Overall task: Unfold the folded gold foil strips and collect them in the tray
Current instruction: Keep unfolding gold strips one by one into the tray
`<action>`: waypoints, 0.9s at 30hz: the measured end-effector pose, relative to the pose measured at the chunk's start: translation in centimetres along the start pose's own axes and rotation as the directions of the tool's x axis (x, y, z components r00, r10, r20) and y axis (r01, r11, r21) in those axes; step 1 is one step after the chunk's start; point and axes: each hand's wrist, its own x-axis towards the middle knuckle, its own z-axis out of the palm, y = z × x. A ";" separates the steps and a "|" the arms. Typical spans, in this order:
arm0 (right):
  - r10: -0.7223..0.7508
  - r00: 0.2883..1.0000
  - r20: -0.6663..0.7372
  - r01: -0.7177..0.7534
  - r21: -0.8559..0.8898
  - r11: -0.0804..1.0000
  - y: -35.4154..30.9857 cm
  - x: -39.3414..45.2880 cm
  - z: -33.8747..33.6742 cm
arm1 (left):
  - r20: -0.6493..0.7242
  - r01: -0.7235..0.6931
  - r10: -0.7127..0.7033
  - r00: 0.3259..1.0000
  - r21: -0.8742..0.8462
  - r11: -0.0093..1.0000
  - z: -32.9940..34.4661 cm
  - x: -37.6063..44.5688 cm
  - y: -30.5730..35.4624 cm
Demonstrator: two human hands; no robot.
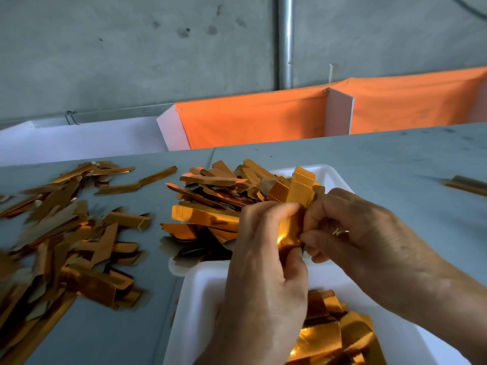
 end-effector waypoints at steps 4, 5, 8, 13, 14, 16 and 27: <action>-0.003 0.999 -0.046 0.006 0.061 0.998 -0.2 -0.1 0.3 | 0.000 0.026 -0.026 1.000 -0.037 0.999 -0.2 0.0 0.0; -0.011 0.998 -0.062 0.014 0.055 0.998 -0.3 -0.2 0.4 | 0.001 0.028 -0.028 1.000 -0.040 0.999 -0.2 0.0 0.0; -0.067 0.995 -0.080 0.061 -0.076 0.995 -0.3 -0.3 0.8 | 0.007 0.031 -0.031 1.000 -0.029 0.999 -0.2 0.0 0.1; -0.082 0.984 -0.157 0.047 -0.215 0.975 -0.3 -0.3 1.5 | 0.015 -0.011 0.010 1.000 0.047 0.999 0.2 0.0 0.2; -0.087 0.983 -0.160 0.050 -0.222 0.974 -0.2 -0.4 1.5 | 0.018 -0.013 0.012 1.000 0.053 0.999 0.3 -0.1 0.2; -0.096 0.983 -0.158 0.059 -0.226 0.972 -0.2 -0.4 1.5 | 0.015 -0.016 0.015 1.000 0.058 0.998 0.3 -0.1 0.2; 0.008 0.995 -0.097 -0.019 -0.118 0.993 -0.1 -0.3 1.1 | 0.004 0.021 -0.021 1.000 0.057 0.998 0.4 0.0 0.1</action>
